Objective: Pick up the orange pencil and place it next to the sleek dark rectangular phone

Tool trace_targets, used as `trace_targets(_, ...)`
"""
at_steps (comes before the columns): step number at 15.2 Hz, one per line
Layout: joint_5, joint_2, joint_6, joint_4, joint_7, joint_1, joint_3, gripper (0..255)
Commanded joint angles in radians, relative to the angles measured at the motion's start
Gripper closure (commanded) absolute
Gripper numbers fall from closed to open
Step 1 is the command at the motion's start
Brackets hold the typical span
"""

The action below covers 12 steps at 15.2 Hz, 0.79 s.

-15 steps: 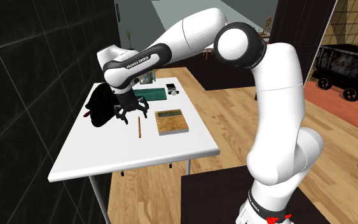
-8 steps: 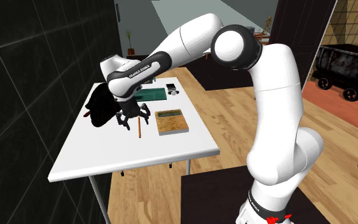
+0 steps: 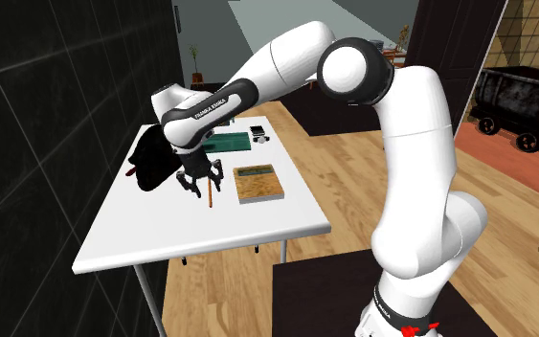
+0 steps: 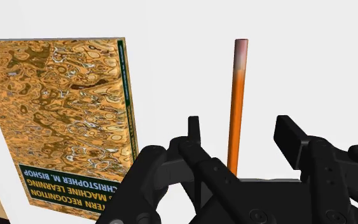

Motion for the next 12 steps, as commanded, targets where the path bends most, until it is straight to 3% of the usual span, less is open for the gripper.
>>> trace_targets(1, 0.000, 0.000, 0.000, 0.000, 0.000, 0.000, 0.000, 255)
trace_targets(12, 0.012, -0.018, -0.030, 0.017, -0.011, -0.003, 0.006, 255)
